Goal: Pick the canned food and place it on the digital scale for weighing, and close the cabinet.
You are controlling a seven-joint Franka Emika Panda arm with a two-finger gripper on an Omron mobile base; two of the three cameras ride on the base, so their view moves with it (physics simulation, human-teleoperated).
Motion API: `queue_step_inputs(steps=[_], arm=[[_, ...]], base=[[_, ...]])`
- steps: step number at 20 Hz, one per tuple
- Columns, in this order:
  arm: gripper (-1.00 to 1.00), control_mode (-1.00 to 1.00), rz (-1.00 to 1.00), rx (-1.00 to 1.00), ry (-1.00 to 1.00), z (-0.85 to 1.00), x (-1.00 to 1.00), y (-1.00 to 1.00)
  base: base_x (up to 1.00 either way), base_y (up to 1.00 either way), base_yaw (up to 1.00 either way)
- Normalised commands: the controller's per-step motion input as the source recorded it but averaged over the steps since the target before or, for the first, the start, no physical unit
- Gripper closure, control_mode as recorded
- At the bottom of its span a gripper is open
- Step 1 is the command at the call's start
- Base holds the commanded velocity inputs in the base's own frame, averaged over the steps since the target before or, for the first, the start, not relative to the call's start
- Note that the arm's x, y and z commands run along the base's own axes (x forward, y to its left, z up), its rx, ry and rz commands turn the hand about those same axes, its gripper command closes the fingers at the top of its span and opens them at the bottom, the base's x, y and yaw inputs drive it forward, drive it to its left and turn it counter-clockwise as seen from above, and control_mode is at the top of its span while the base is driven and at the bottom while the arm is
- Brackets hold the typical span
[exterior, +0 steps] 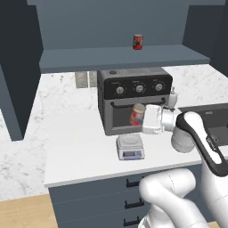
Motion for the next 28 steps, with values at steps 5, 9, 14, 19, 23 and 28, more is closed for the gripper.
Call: queue_step_inputs(steps=[5,9,14,19,23,28], arm=[[1.00,-1.00,0.00,0.00,0.06,-0.33,0.31,-0.12],[1.00,-1.00,0.00,-0.12,0.08,-0.51,0.20,-0.02],[1.00,-1.00,0.00,-0.13,0.01,-0.51,0.05,-0.18],[1.00,-1.00,0.00,-0.03,0.00,-0.37,0.12,-0.29],[1.00,-1.00,0.01,0.00,0.00,-0.25,0.29,-0.16],[1.00,-1.00,0.07,0.01,0.00,-0.19,0.38,-0.09]], base=[[0.00,0.00,0.00],[0.00,0.00,0.00],[0.00,0.00,0.00],[0.00,0.00,0.00],[0.00,0.00,0.00],[0.00,0.00,0.00]])
